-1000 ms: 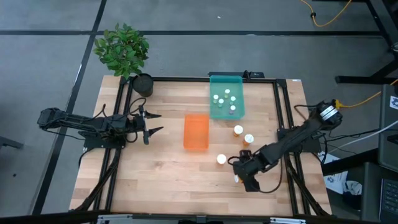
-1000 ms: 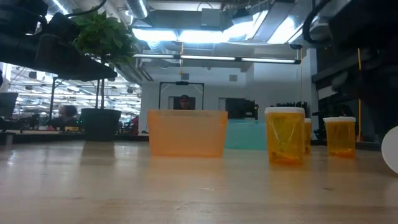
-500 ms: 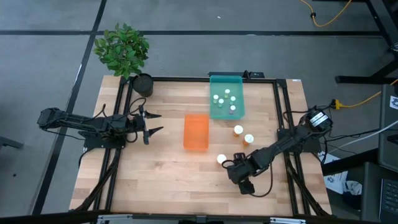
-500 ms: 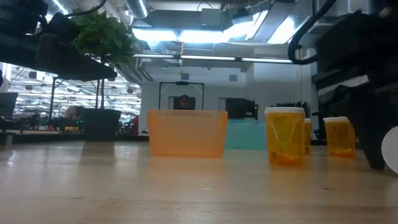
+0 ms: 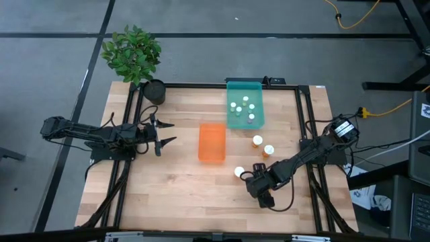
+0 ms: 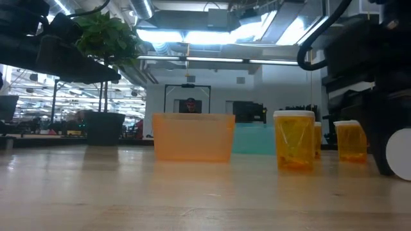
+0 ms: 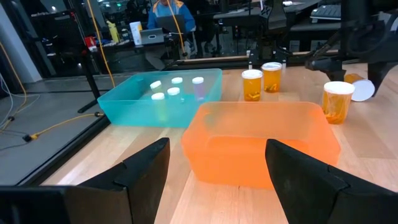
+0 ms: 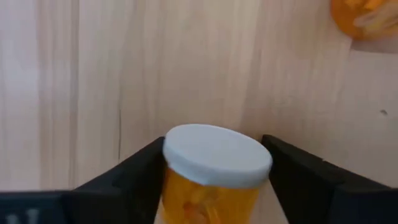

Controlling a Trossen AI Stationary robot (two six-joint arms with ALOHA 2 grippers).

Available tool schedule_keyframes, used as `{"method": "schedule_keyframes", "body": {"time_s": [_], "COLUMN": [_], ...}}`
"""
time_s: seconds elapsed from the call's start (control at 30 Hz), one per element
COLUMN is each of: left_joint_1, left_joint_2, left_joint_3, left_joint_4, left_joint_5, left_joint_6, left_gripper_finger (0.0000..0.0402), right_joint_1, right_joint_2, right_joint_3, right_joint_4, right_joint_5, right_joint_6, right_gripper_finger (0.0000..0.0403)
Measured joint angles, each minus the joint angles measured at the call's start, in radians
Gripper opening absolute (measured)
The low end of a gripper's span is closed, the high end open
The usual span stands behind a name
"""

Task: Pick and place medicine bottles into bin by pill shape (circle, oval)
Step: Remove the orange capsule bottle from the orange bin

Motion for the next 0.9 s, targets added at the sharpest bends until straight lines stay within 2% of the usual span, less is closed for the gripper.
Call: {"method": "schedule_keyframes", "body": {"time_s": [0.2,0.37,0.57,0.77,0.9], "left_joint_1": [0.000,0.000,0.000,0.000,0.000], "left_joint_2": [0.000,0.000,0.000,0.000,0.000], "left_joint_3": [0.000,0.000,0.000,0.000,0.000], "left_joint_4": [0.000,0.000,0.000,0.000,0.000], "left_joint_5": [0.000,0.000,0.000,0.000,0.000], "left_joint_6": [0.000,0.000,0.000,0.000,0.000], "left_gripper_finger": [0.0257,0.0257,0.0257,0.0257,0.0257], "right_joint_1": [0.000,0.002,0.000,0.001,0.001], "right_joint_2": [-0.001,0.000,0.000,0.000,0.000], "right_joint_3": [0.003,0.027,0.028,0.028,0.028], "right_joint_4": [-0.009,-0.037,-0.037,-0.031,-0.018], "right_joint_5": [0.001,-0.013,-0.011,-0.008,0.026], "right_joint_6": [0.000,-0.028,-0.019,-0.019,-0.013], "right_gripper_finger": [0.0199,0.0194,0.0222,0.0180,0.0178]}}
